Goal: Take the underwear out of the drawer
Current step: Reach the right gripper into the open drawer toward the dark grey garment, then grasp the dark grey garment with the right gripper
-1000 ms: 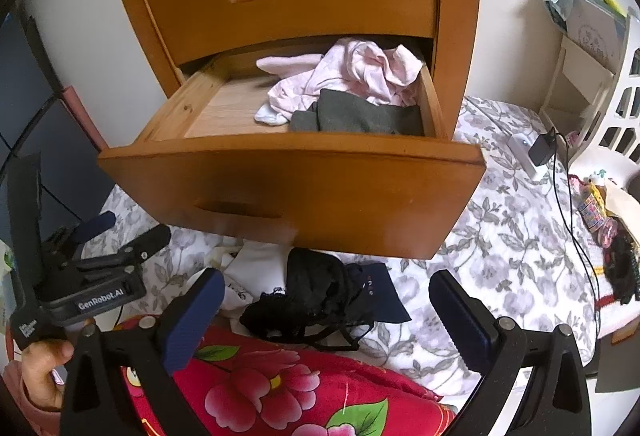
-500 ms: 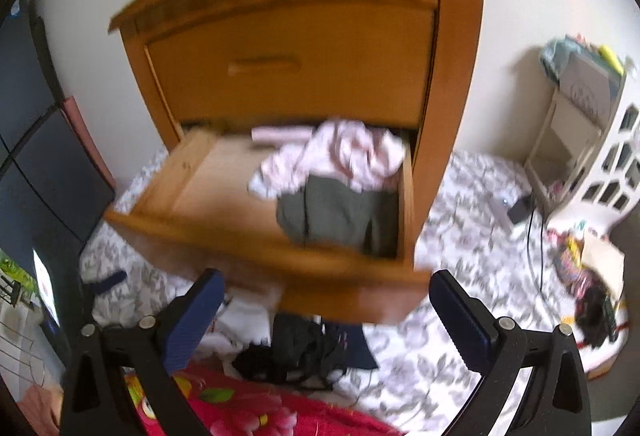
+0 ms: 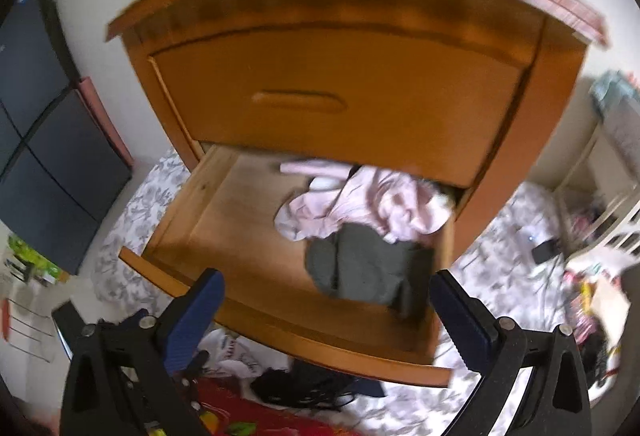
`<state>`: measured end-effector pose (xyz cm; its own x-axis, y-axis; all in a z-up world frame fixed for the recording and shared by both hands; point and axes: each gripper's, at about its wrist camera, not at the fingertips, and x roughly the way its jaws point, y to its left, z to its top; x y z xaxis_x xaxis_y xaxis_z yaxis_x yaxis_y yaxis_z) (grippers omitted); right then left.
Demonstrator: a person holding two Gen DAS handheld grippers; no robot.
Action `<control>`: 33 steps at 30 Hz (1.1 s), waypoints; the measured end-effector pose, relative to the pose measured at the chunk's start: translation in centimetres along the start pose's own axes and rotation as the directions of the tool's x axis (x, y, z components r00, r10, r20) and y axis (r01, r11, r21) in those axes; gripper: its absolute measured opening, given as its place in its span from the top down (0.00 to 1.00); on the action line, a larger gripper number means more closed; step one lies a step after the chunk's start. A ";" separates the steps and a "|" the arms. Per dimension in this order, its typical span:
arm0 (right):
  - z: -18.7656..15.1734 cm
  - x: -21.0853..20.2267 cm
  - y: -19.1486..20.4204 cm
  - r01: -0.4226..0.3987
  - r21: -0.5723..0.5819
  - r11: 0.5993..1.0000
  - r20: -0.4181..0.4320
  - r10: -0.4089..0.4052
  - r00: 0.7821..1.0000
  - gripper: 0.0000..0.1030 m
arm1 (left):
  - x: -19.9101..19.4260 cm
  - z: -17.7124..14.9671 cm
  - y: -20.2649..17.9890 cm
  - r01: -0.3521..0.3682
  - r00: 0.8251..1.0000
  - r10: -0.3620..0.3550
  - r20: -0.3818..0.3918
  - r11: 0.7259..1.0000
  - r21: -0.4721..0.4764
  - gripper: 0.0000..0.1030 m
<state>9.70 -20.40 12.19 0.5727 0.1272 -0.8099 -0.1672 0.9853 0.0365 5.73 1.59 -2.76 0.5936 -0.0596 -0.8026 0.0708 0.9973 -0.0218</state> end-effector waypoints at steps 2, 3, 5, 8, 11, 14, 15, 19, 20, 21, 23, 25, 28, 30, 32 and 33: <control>0.4 1.7 0.0 -0.008 0.010 1.000 -0.053 0.008 0.999 0.00 | 0.1 0.0 0.2 0.001 1.000 -0.001 -0.003 1.000 -0.009 0.02; 0.5 2.6 0.1 0.000 0.009 1.000 -0.077 0.001 0.997 0.00 | 0.1 0.1 0.3 0.000 1.000 0.000 -0.005 1.000 -0.016 0.02; 0.5 4.4 0.1 0.031 0.003 1.000 -0.120 -0.030 0.992 0.01 | 0.2 0.0 0.4 0.000 1.000 0.000 -0.007 1.000 -0.022 0.02; 0.2 6.8 -0.2 0.060 0.002 0.998 -0.179 -0.058 0.982 0.05 | 0.3 0.0 0.4 0.000 1.000 0.000 -0.010 1.000 -0.023 0.02; -0.1 9.0 -0.7 0.073 0.011 0.997 -0.238 -0.068 0.969 0.06 | 0.3 0.0 0.4 0.002 1.000 -0.003 -0.011 1.000 -0.023 0.02; -0.4 10.9 -1.3 0.094 0.023 0.995 -0.299 -0.082 0.951 0.07 | 0.4 0.1 0.4 0.007 1.000 -0.007 -0.013 1.000 -0.023 0.02; -0.5 11.5 -1.5 0.097 0.028 0.995 -0.318 -0.083 0.945 0.07 | 0.4 0.0 0.3 0.008 1.000 -0.008 -0.014 1.000 -0.023 0.02; -0.9 13.4 -2.1 0.133 0.033 0.991 -0.377 -0.111 0.919 0.09 | 0.4 0.0 0.4 0.012 1.000 -0.013 -0.015 1.000 -0.026 0.02; -0.9 13.8 -2.2 0.137 0.028 0.990 -0.386 -0.115 0.915 0.09 | 0.4 0.0 0.4 0.014 1.000 -0.015 -0.015 1.000 -0.027 0.02; -0.9 14.1 -2.2 0.142 0.024 0.990 -0.393 -0.121 0.911 0.09 | 0.4 0.0 0.4 0.016 1.000 -0.017 -0.015 0.999 -0.027 0.02; -0.8 14.5 -2.4 0.156 0.017 0.988 -0.400 -0.136 0.906 0.10 | 0.5 0.0 0.4 0.021 1.000 -0.021 -0.016 0.999 -0.029 0.02; -0.6 15.0 -2.6 0.167 0.010 0.986 -0.405 -0.148 0.902 0.10 | 0.5 0.0 0.4 0.024 1.000 -0.025 -0.017 0.999 -0.030 0.02; -0.4 15.8 -2.7 0.176 0.001 0.984 -0.422 -0.159 0.893 0.11 | 0.6 0.0 0.4 0.030 0.999 -0.031 -0.019 0.999 -0.034 0.02; -0.3 16.3 -2.8 0.184 -0.005 0.983 -0.434 -0.168 0.885 0.18 | 0.6 0.0 0.5 0.034 0.999 -0.035 -0.019 0.999 -0.035 0.02; -0.2 16.7 -3.0 0.190 -0.014 0.982 -0.442 -0.176 0.879 0.20 | 0.6 0.0 0.5 0.037 0.999 -0.038 -0.020 0.999 -0.036 0.02; -0.1 17.0 -3.0 0.197 -0.023 0.980 -0.446 -0.186 0.876 0.22 | 0.6 0.0 0.5 0.039 0.999 -0.040 -0.021 0.999 -0.036 0.02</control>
<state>19.79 -21.17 -1.74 0.1748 -0.1229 -0.9769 -0.0696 0.9882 -0.1367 6.17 2.00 -3.28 0.5735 -0.0981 -0.8133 0.0646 0.9951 -0.0744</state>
